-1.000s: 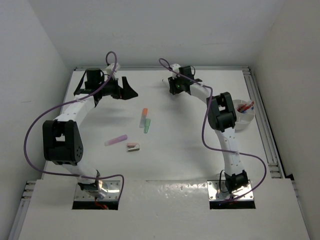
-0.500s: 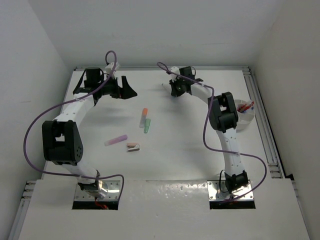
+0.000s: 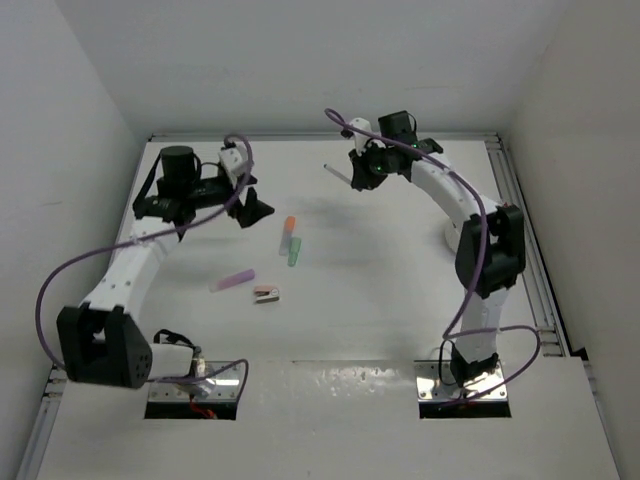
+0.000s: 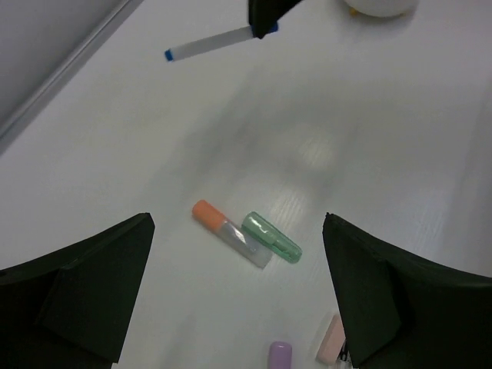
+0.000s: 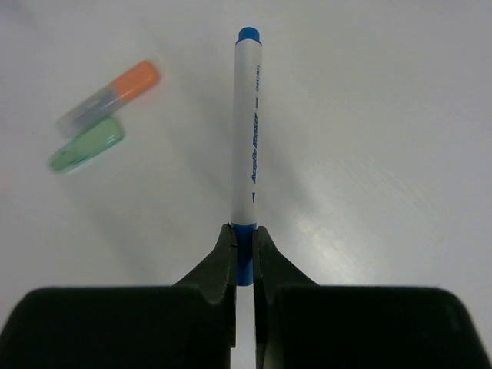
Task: Sort the stationery into containers
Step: Pick up the pen from the center of the board, then place the pen in the storage box.
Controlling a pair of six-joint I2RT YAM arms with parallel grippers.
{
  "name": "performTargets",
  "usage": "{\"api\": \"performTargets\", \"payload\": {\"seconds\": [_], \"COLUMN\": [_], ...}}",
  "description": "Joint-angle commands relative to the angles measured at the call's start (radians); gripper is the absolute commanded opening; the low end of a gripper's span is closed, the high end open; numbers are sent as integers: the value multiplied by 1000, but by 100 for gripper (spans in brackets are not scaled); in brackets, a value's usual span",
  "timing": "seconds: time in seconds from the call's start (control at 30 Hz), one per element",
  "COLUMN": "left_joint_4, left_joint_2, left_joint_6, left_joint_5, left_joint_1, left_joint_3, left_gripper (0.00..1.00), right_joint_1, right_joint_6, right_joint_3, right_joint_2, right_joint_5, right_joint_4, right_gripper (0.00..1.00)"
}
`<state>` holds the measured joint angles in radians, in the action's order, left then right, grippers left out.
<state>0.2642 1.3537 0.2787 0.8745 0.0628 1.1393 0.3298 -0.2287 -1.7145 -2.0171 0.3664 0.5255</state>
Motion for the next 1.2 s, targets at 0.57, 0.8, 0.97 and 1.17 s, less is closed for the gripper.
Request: {"api": "performTargets", "payload": {"seconds": [0.57,0.8,0.97,1.17], "left_joint_4": [349,320,248,295], "left_joint_2": [-194,-156,-131,-117], "left_joint_6": [763,742,708,752], "left_joint_5": [-163,-216,-290,-327], "left_joint_1": [480,520,538,577], "left_joint_3": [-69,-78,-58,-43], "left_gripper": [86,84,84,72], "right_joint_1": [187,202,232,239], "right_joint_6": [281,312,313,339], "right_joint_3": [328,320,346,345], "right_joint_2": [425,465,491,515], "right_joint_5": [339,397,405,422], "right_joint_4": [231,258,275,274], "right_gripper": [0,0,0,0]}}
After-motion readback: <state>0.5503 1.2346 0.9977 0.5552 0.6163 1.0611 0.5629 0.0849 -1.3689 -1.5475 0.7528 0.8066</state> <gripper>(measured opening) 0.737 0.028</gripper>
